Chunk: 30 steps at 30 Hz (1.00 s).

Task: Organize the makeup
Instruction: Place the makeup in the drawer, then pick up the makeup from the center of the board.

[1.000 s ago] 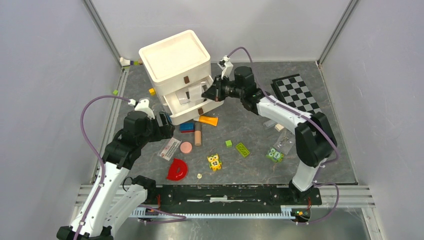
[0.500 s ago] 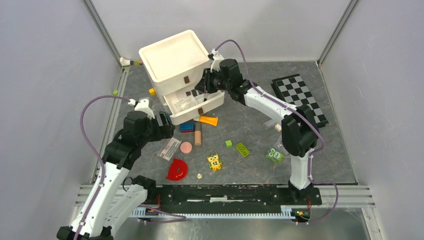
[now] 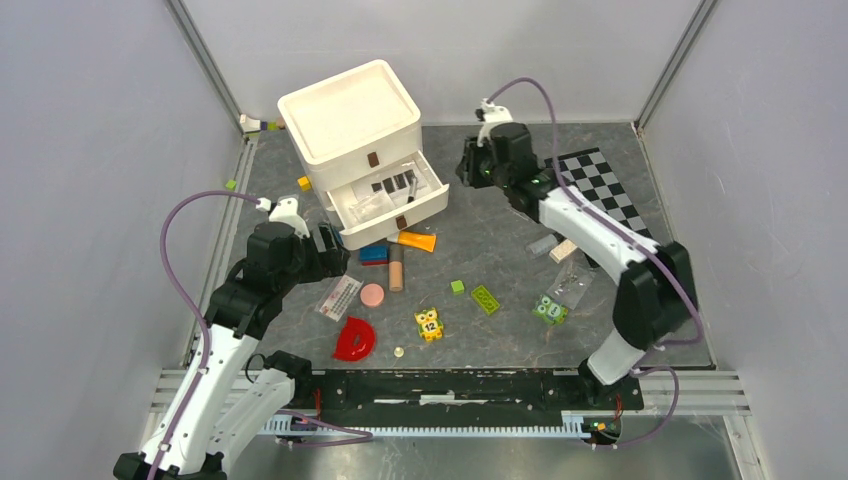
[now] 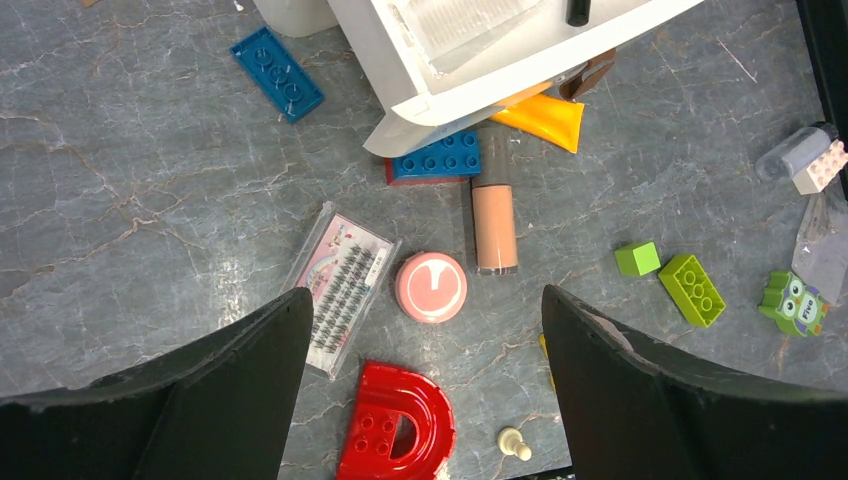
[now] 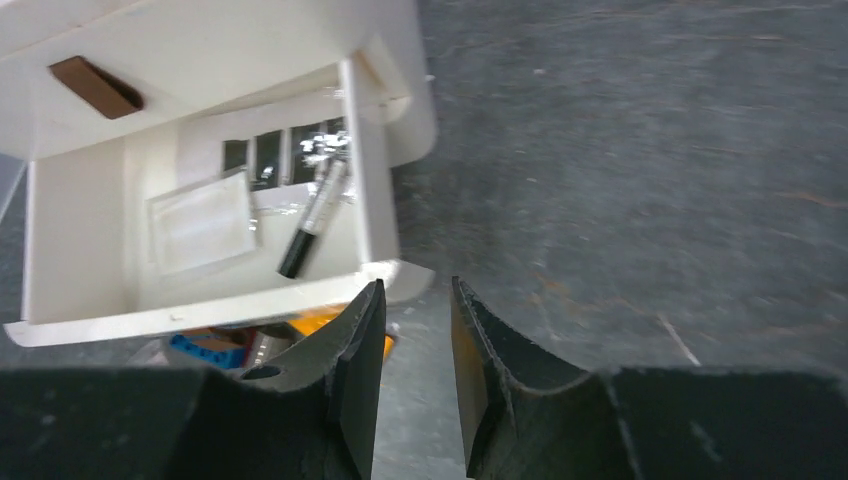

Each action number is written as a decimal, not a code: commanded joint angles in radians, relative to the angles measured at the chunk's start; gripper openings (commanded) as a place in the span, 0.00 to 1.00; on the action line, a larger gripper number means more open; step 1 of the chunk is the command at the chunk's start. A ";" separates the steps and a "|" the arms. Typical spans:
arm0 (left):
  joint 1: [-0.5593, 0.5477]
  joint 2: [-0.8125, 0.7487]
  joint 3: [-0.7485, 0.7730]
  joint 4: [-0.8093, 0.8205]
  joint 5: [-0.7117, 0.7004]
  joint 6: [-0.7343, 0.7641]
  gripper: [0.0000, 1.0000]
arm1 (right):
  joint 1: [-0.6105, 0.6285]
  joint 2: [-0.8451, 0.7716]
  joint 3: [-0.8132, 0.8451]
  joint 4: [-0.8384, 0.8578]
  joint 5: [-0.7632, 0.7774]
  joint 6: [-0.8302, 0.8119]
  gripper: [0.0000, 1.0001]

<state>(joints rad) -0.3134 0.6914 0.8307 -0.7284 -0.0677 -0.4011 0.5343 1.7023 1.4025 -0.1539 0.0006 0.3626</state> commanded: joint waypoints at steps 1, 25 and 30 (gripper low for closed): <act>0.001 -0.009 0.001 0.035 0.006 0.005 0.91 | -0.058 -0.197 -0.159 -0.032 0.100 -0.065 0.37; 0.000 0.008 0.001 0.041 0.034 0.008 0.91 | -0.523 -0.881 -1.025 -0.244 0.144 0.214 0.64; 0.001 0.003 -0.001 0.041 0.036 0.008 0.91 | -0.717 -0.927 -1.108 -0.209 -0.093 0.230 0.68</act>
<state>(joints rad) -0.3134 0.7002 0.8299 -0.7254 -0.0486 -0.4011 -0.0734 0.8070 0.3435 -0.4160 0.1345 0.5529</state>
